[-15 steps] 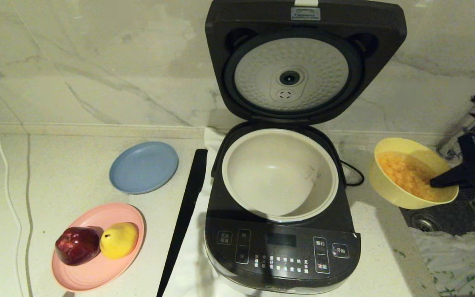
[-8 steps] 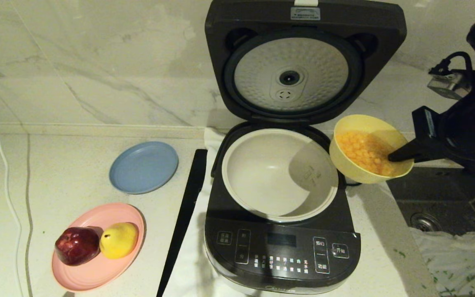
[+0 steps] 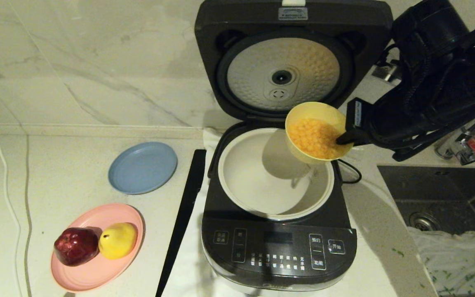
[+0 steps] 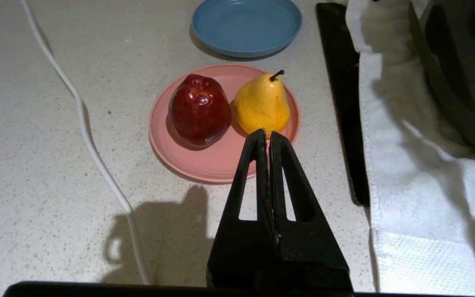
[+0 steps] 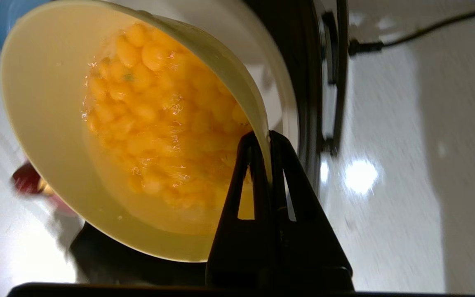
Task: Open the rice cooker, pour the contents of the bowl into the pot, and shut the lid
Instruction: Pour the water from the bowl into the rice cooker
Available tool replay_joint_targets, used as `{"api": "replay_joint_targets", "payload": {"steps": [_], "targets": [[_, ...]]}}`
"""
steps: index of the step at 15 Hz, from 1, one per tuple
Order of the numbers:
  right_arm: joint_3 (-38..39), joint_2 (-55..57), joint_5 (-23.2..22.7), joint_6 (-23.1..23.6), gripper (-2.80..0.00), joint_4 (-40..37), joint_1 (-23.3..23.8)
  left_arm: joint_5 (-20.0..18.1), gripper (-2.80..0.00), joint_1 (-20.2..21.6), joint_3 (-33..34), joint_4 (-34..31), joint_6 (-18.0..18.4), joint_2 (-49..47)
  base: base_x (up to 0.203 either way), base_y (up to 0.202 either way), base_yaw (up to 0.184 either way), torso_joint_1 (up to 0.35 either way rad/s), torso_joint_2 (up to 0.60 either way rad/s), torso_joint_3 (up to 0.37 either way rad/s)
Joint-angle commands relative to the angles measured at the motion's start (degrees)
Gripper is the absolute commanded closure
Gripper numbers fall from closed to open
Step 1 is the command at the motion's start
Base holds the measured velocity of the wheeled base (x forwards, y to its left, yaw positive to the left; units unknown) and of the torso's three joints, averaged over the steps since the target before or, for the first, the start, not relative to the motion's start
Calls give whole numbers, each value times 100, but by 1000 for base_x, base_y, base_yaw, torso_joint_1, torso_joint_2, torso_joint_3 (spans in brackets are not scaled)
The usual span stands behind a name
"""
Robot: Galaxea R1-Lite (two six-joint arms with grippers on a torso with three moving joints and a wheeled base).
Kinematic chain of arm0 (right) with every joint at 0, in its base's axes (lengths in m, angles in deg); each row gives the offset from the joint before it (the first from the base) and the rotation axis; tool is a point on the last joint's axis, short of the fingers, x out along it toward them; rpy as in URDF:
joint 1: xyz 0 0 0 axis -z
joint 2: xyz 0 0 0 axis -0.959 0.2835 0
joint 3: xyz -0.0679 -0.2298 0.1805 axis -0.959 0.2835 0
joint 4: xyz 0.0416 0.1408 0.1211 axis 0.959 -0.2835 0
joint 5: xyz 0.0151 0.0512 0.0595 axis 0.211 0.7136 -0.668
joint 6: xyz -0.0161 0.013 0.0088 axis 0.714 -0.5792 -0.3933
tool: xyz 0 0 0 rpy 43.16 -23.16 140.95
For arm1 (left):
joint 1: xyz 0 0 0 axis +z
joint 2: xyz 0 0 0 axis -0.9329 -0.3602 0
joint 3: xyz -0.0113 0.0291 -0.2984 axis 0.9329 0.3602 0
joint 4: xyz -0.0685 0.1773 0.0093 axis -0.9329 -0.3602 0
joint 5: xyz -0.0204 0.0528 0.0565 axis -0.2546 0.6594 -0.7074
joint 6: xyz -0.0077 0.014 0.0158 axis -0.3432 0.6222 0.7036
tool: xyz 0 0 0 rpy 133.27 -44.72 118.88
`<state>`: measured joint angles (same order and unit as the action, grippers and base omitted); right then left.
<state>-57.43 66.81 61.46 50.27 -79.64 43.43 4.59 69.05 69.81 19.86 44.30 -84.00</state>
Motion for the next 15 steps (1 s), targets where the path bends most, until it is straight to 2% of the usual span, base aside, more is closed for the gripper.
{"api": "replay_joint_targets", "payload": {"steps": [1, 7, 15], "targets": [[-1, 414, 302, -1, 0, 345, -229, -4, 0, 2, 44, 1, 2, -2, 0, 0, 0, 0, 0, 0], [3, 349, 336, -27, 0, 518, -297, -4, 0, 2, 46, 1, 2, -2, 0, 0, 0, 0, 0, 0], [42, -165, 230, -89, 0, -8, 223, -4, 0, 2, 44, 1, 2, -2, 0, 0, 0, 0, 0, 0]]}}
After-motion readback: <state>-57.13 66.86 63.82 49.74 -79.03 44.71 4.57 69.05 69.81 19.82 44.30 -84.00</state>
